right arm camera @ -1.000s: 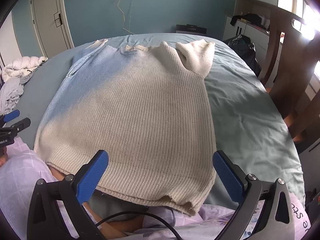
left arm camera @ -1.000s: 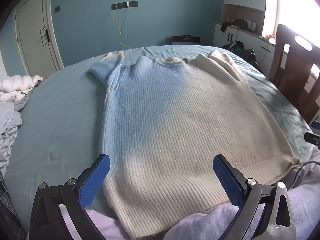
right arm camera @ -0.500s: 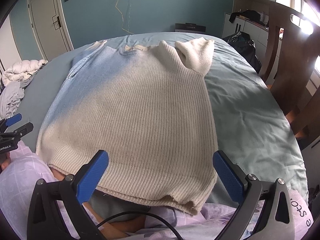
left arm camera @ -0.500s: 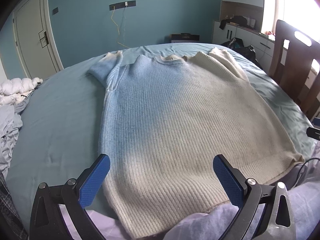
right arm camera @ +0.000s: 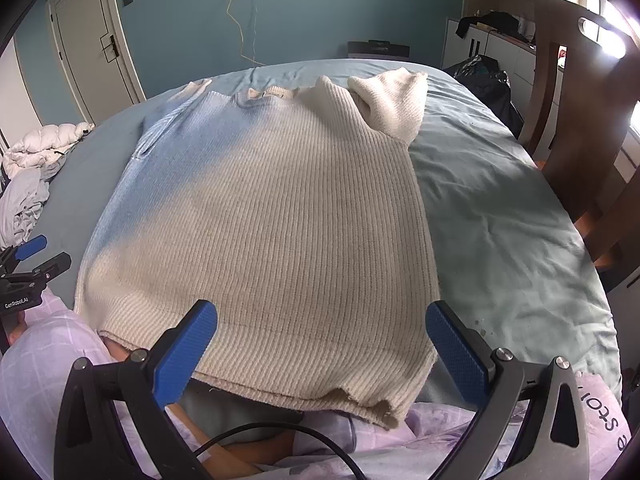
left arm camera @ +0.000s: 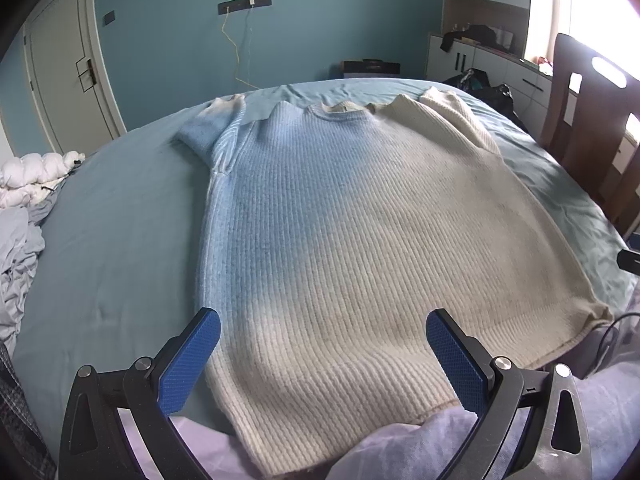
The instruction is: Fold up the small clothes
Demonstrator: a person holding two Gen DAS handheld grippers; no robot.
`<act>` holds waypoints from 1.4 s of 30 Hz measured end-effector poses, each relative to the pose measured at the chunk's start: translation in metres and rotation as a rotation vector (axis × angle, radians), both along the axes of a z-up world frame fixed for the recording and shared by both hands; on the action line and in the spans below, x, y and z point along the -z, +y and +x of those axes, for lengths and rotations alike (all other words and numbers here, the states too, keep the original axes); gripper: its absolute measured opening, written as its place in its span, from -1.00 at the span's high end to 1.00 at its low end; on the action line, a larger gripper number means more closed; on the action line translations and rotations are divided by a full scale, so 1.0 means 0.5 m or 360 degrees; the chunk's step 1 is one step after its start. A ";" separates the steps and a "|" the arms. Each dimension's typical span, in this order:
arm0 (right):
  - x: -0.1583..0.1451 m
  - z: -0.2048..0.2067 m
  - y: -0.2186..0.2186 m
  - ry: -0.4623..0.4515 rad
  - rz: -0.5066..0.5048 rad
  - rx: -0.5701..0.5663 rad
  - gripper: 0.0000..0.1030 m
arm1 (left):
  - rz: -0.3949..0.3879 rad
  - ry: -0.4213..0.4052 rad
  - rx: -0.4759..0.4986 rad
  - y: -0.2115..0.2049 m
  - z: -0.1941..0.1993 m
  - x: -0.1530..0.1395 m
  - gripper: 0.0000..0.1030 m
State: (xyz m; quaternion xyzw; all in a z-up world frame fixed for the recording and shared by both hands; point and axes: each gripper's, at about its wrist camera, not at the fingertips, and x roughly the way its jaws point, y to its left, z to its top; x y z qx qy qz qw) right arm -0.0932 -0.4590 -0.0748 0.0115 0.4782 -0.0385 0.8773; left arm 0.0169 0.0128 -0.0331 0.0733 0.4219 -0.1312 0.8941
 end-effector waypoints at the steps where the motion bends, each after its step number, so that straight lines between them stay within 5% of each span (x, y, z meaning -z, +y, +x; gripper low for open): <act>1: 0.000 0.000 0.001 0.0000 -0.0003 -0.0002 -0.98 | 0.0000 -0.0001 0.0001 0.001 0.001 0.000 -1.00; 42: -0.003 0.000 0.008 0.0007 -0.0011 -0.0004 -0.98 | 0.0049 0.0031 0.0011 -0.008 0.008 -0.003 -1.00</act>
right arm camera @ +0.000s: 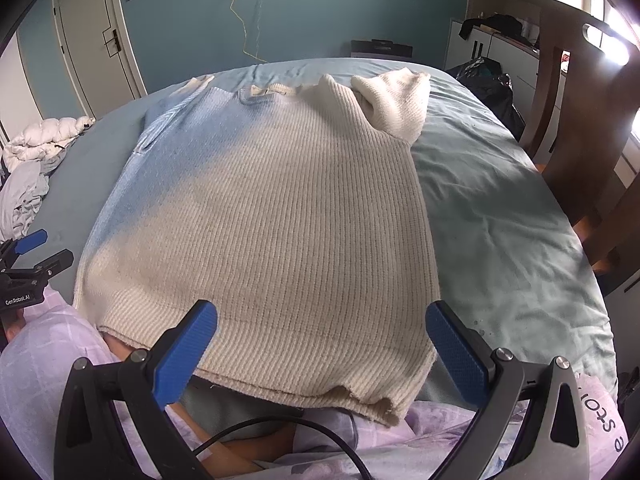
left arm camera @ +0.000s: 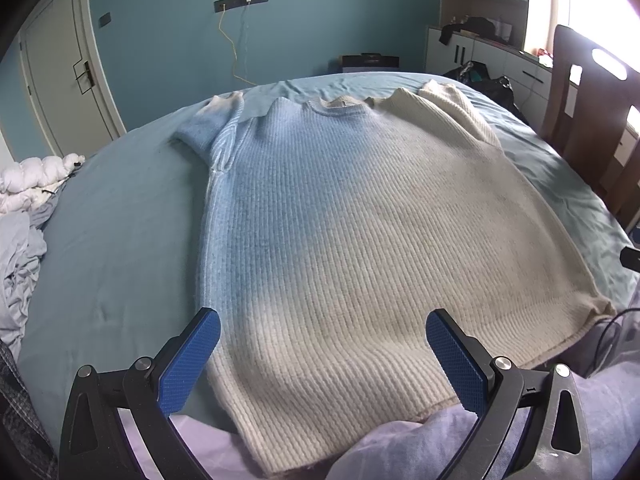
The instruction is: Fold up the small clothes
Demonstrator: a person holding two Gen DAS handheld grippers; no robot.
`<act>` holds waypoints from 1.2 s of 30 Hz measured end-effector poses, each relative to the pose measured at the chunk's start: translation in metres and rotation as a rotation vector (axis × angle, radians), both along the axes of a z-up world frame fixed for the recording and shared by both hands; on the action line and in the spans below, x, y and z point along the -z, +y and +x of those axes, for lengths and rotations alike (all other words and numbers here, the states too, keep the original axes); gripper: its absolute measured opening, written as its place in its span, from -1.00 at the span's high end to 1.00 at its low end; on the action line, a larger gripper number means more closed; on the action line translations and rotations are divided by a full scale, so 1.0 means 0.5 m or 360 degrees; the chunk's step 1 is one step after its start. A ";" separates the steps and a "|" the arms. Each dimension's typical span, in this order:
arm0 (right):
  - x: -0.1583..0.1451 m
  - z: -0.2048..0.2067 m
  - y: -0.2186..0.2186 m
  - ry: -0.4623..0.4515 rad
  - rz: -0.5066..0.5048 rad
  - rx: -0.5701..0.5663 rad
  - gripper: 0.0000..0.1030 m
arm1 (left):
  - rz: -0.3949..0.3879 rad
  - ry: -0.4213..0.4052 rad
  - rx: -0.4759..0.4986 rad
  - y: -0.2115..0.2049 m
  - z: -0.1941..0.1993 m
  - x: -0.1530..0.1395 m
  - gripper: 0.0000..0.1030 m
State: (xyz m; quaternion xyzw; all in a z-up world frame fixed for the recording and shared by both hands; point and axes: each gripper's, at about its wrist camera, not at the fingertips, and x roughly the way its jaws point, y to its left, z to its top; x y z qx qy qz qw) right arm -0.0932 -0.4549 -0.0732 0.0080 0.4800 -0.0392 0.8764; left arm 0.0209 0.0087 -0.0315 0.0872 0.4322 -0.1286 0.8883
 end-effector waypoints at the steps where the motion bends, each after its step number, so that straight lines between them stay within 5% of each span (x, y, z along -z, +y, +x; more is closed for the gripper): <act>1: -0.001 -0.002 0.000 -0.0003 0.0004 0.0001 -0.98 | 0.0006 -0.0001 0.0000 -0.001 0.003 -0.004 -1.00; 12: -0.006 -0.003 -0.004 -0.0013 0.0033 0.0008 -0.98 | 0.0119 -0.0124 0.0048 -0.049 0.077 -0.067 -1.00; 16: -0.005 0.001 -0.018 0.0002 0.0096 0.0034 -0.98 | 0.0055 -0.0150 0.0004 -0.027 0.090 -0.038 -1.00; 21: 0.003 0.016 -0.044 0.0047 0.0224 0.0083 -0.98 | -0.0035 0.0031 -0.0073 0.005 0.117 0.029 -1.00; 26: -0.038 0.058 -0.090 -0.0001 0.0402 0.0107 -0.98 | -0.0004 0.0045 -0.0072 -0.002 0.121 0.051 -1.00; 32: -0.065 0.276 -0.222 -0.0007 0.0364 0.0117 -0.98 | 0.0085 -0.0036 -0.0012 -0.023 0.127 0.059 -1.00; 36: 0.023 0.487 -0.375 0.0091 0.0584 0.0315 -0.98 | 0.0103 -0.0073 0.0001 -0.026 0.138 0.062 -1.00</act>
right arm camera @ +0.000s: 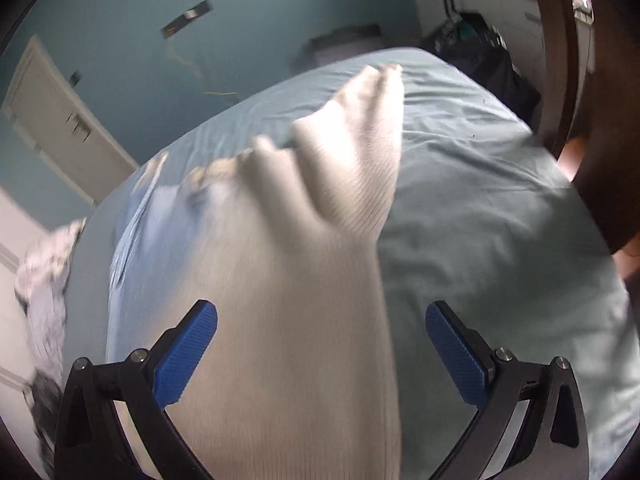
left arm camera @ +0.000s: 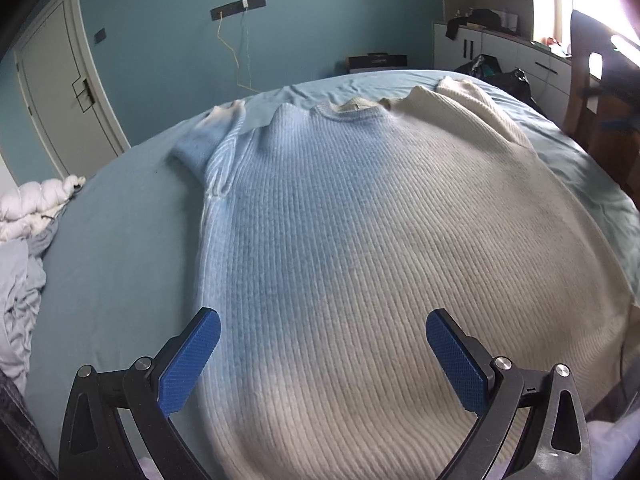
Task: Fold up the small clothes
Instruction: 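Grasp the cream sleeve cuff with the right gripper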
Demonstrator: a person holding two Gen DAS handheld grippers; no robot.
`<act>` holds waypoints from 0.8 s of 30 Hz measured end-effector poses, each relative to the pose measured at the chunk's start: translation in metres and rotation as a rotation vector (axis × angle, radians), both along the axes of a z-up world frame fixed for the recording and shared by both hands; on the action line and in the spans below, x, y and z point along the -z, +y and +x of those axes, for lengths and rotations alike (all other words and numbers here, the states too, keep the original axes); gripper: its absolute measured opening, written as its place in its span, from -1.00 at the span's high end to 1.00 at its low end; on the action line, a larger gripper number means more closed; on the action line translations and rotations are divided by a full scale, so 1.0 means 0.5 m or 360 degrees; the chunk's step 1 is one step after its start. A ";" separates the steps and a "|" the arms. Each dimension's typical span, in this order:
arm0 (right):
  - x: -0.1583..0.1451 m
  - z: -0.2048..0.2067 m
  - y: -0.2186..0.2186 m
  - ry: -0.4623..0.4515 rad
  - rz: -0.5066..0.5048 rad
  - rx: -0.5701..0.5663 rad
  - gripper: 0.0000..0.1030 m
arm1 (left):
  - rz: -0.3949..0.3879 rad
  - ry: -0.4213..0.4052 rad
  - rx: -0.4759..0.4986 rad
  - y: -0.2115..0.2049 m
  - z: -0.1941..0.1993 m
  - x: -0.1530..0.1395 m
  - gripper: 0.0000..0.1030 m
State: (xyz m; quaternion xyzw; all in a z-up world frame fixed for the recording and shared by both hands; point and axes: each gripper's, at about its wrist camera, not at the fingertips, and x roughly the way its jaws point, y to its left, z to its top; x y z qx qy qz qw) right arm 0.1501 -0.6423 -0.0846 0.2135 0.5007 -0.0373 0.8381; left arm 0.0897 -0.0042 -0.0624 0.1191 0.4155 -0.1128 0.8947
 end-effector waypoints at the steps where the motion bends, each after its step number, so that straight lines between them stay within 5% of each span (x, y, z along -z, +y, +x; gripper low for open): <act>1: 0.021 0.031 -0.021 0.0019 0.0046 0.0027 -0.98 | -0.0003 0.0004 0.0003 -0.001 0.005 0.002 -1.00; 4: 0.125 0.169 -0.092 0.0136 0.0191 0.0180 -0.98 | 0.0002 0.0027 -0.0004 0.000 0.017 0.013 -1.00; 9: 0.249 0.309 -0.132 0.0258 0.0108 0.0385 -0.98 | 0.0049 0.0051 -0.0013 0.003 0.033 0.033 -1.00; 12: 0.272 0.342 -0.115 0.0290 0.0065 0.0389 -0.82 | 0.0081 0.0054 -0.0020 0.003 0.039 0.043 -1.00; 14: 0.271 0.363 -0.078 0.0303 -0.0089 0.0324 -0.63 | 0.0075 0.0069 -0.0022 0.005 0.044 0.049 -1.00; 15: 0.268 0.370 -0.060 0.0314 -0.0152 0.0264 -0.29 | 0.0070 0.0081 -0.0026 0.006 0.048 0.052 -1.00; 16: 0.257 0.378 -0.029 0.0333 -0.0261 0.0178 0.46 | 0.0064 0.0089 -0.0027 0.007 0.050 0.054 -1.00; 17: 0.244 0.379 -0.008 0.0323 -0.0323 0.0114 0.73 | 0.0059 0.0095 -0.0027 0.008 0.052 0.056 -1.00; 20: 0.185 0.349 0.035 0.0272 -0.0495 0.0095 0.80 | 0.0057 0.0101 -0.0034 0.010 0.049 0.056 -1.00; 24: 0.050 0.229 0.043 -0.0040 -0.0508 0.0291 0.82 | 0.0048 0.0068 -0.0039 0.014 0.041 0.042 -1.00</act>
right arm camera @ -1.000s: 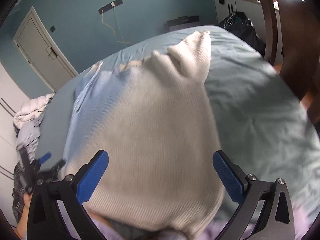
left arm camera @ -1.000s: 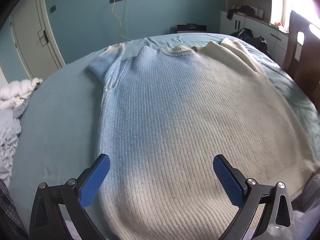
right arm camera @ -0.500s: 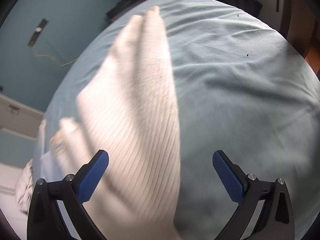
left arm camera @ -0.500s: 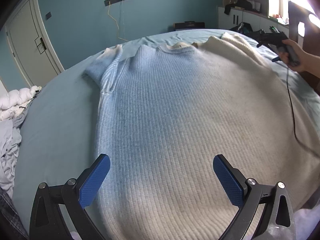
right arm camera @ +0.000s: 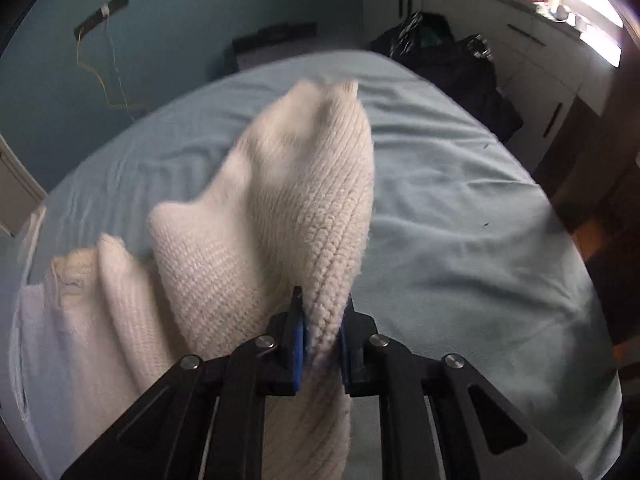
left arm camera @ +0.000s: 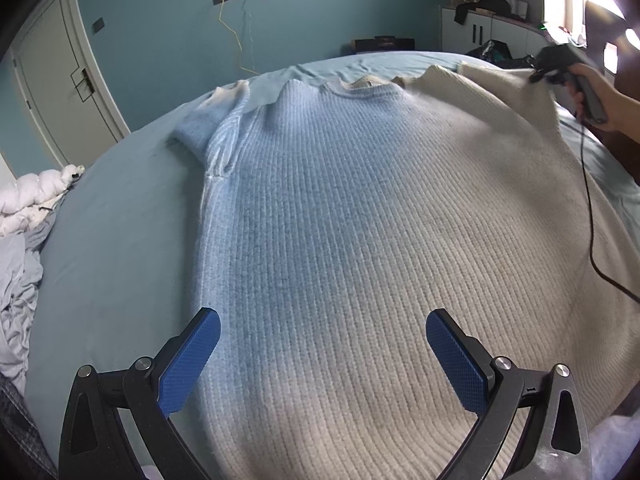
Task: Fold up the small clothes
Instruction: 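Grasp the cream sleeve cuff with the right gripper, then lift the cream sleeve with the right gripper and fold it across the sweater body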
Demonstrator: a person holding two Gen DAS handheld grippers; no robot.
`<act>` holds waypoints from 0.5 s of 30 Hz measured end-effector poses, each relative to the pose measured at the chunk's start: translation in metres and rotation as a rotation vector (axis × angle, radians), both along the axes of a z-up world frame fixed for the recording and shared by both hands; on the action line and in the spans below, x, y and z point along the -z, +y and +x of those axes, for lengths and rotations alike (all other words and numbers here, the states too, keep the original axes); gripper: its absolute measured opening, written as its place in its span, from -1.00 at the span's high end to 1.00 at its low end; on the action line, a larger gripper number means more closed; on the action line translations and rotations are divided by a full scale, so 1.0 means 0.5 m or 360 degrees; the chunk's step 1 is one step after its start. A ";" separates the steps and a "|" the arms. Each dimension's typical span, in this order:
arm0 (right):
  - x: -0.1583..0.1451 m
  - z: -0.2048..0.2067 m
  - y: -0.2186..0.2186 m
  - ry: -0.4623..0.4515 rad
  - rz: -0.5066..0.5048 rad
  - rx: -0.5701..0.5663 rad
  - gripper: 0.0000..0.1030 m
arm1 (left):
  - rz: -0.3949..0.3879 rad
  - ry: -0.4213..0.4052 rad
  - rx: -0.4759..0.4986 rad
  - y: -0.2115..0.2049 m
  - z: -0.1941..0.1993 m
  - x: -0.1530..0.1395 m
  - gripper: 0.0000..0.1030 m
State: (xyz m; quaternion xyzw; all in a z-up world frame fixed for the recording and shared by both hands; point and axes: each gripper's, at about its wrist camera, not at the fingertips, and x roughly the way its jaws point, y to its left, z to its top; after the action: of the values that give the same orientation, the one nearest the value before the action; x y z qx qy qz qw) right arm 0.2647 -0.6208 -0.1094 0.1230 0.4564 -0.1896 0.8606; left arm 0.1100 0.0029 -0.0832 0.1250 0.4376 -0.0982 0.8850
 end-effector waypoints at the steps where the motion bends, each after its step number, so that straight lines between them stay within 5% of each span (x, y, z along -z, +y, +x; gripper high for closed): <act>1: -0.026 -0.042 -0.001 -0.0057 -0.0016 0.0056 0.82 | 0.0002 -0.0011 0.0000 0.000 -0.002 -0.004 -1.00; 6: -0.059 -0.218 0.004 -0.0059 0.0033 0.0193 0.79 | 0.0019 -0.0040 0.0018 0.000 -0.015 -0.014 -1.00; 7: -0.053 -0.254 0.007 -0.0082 0.0102 0.0181 0.65 | 0.0027 -0.0049 0.0024 -0.002 -0.017 -0.015 -1.00; 9: -0.039 -0.305 0.010 -0.0094 0.0233 0.0072 -0.04 | 0.0040 -0.0068 0.0033 -0.004 -0.019 -0.018 -1.00; 10: -0.043 -0.313 -0.002 -0.0128 0.0246 0.0060 -0.60 | 0.0051 -0.0080 0.0033 -0.006 -0.021 -0.019 -1.00; 13: -0.090 -0.301 -0.076 -0.0322 0.0150 0.0161 -0.96 | 0.0062 -0.0110 0.0040 -0.010 -0.024 -0.022 -1.00; 15: -0.090 -0.252 -0.136 -0.0284 0.0148 0.0184 -0.99 | 0.0076 -0.0134 0.0040 -0.012 -0.027 -0.023 -1.00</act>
State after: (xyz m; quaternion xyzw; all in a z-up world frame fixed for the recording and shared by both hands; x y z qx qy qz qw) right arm 0.1386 -0.6889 -0.0643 0.2053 0.3785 -0.2058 0.8788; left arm 0.0966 -0.0029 -0.0717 0.1556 0.4007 -0.0936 0.8980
